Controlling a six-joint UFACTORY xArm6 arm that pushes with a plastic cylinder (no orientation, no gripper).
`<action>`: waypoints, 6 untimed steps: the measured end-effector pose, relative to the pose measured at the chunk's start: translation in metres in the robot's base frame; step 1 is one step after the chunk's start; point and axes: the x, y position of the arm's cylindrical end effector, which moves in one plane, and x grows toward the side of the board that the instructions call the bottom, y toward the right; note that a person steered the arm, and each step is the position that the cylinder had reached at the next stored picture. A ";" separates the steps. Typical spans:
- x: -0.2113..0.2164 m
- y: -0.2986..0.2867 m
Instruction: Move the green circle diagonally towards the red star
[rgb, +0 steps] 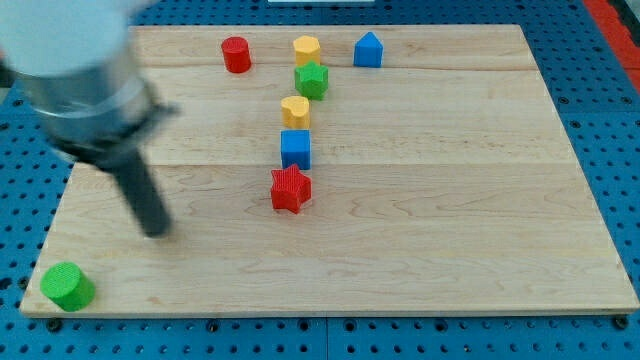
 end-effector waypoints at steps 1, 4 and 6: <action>0.018 -0.078; 0.100 -0.058; 0.084 0.085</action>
